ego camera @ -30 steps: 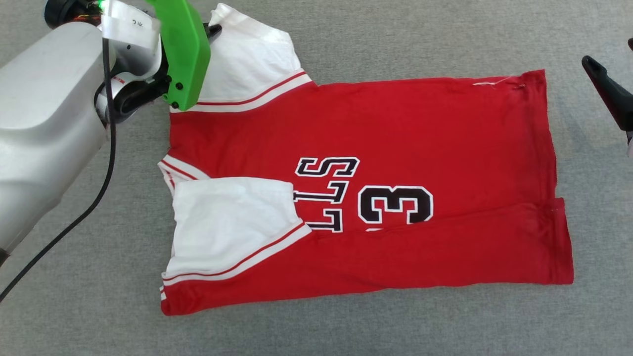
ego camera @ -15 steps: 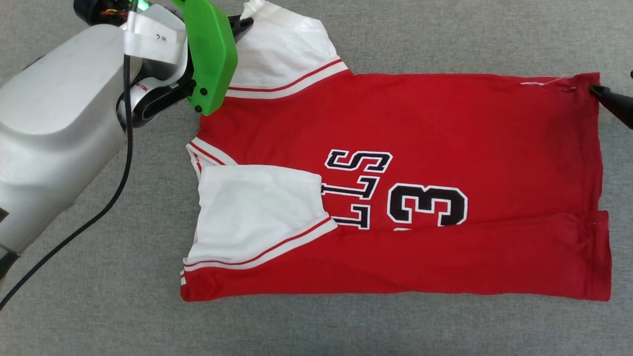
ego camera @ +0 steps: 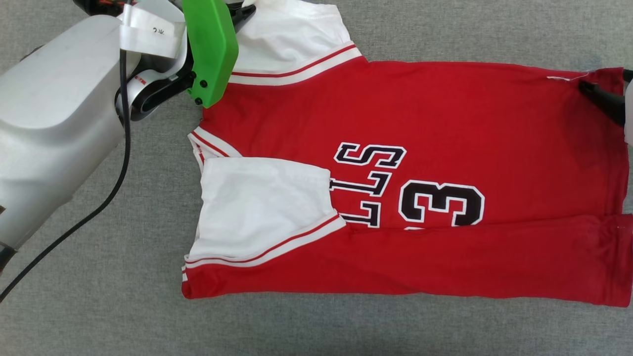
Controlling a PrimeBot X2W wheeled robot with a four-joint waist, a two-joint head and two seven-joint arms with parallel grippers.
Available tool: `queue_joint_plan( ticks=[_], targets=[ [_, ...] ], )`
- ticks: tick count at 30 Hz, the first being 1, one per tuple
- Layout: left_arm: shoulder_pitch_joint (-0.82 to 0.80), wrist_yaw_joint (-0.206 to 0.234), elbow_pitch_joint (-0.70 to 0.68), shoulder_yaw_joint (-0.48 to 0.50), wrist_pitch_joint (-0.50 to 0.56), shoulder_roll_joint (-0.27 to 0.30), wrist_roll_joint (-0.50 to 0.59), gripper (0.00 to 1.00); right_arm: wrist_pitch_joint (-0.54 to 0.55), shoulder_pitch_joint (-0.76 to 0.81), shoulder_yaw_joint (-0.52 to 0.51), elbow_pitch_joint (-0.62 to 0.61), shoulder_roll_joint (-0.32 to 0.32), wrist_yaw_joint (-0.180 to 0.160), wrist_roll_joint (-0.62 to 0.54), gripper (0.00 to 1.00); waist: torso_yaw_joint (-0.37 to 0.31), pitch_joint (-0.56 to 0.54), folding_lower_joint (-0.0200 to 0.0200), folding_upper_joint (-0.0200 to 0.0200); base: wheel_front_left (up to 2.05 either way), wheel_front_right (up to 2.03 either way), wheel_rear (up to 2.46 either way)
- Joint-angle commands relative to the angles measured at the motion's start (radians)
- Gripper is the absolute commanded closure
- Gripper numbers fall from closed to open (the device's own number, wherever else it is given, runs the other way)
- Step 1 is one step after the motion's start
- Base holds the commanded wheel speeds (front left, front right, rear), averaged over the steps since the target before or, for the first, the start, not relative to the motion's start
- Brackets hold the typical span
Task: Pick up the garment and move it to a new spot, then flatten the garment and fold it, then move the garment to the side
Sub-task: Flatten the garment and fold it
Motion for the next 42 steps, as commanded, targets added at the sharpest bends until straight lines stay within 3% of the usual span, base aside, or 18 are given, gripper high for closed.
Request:
queue_joint_plan(
  ticks=[1,14,27,42],
  targets=[
    [-0.008,-0.003,0.005,-0.002,-0.010,0.003,0.010,1.00,-0.014,0.035,0.052,0.026,0.030,0.001,0.013,1.00,-0.003,-0.002,0.0001,0.0000,0.00,0.00,0.00],
    [0.068,0.002,-0.014,-0.009,-0.079,0.044,0.006,1.00,-0.267,0.064,0.100,-0.049,-0.042,0.001,0.053,1.00,-0.013,-0.114,0.0001,0.0000,0.00,0.00,0.00],
    [0.327,0.107,-0.209,-0.021,-0.158,0.156,-0.013,1.00,-0.431,0.275,0.095,-0.128,-0.082,0.001,0.086,1.00,-0.011,-0.257,0.0001,0.0000,0.00,0.00,0.00],
    [0.627,0.197,-0.334,-0.032,-0.207,0.236,-0.024,1.00,-0.493,0.589,-0.014,-0.218,-0.089,0.001,0.080,1.00,-0.003,-0.340,0.0001,0.0000,0.00,0.00,0.00]
  ],
)
